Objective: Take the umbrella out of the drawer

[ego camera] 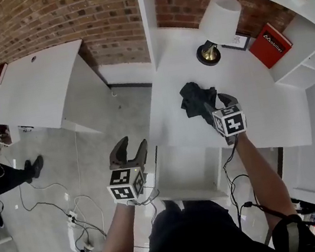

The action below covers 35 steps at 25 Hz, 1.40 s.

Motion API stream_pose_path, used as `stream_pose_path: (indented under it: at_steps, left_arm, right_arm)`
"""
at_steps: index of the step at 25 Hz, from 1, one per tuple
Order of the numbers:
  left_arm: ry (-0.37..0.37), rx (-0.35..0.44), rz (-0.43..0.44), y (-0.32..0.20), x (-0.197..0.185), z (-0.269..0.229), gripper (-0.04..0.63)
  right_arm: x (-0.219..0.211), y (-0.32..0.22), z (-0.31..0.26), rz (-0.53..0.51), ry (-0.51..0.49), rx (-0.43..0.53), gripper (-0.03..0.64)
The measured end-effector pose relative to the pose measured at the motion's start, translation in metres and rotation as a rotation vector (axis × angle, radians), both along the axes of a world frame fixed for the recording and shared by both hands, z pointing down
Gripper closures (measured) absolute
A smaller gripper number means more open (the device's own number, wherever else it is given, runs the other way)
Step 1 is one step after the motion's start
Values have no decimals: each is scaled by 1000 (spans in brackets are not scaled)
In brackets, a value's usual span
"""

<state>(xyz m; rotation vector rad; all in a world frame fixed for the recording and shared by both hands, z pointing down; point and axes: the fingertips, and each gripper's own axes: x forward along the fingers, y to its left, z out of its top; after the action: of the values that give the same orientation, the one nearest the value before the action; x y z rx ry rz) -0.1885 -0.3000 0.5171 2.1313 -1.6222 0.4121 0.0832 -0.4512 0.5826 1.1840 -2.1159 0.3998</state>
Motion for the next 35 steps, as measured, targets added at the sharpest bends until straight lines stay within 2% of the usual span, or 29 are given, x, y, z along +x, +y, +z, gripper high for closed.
stream_pose_path:
  at_steps: [3, 6, 11, 18, 24, 35]
  left_arm:
    - [8, 70, 14, -12, -3, -32, 347]
    - [21, 156, 22, -19, -4, -72, 347]
    - [50, 299, 67, -19, 13, -139, 368]
    - [134, 466, 172, 9, 50, -213, 544]
    - [121, 536, 203, 27, 60, -246, 568]
    - [120, 574, 197, 33, 54, -255, 568]
  right_arm:
    - [-6, 16, -74, 50, -171, 154, 457]
    - [-15, 43, -135, 61, -247, 264, 516]
    - [-29, 88, -211, 50, -300, 434, 562]
    - [-40, 137, -283, 42, -297, 651, 617]
    - [-49, 163, -313, 12, -292, 718, 617]
    - [-48, 183, -322, -6, -214, 779, 617]
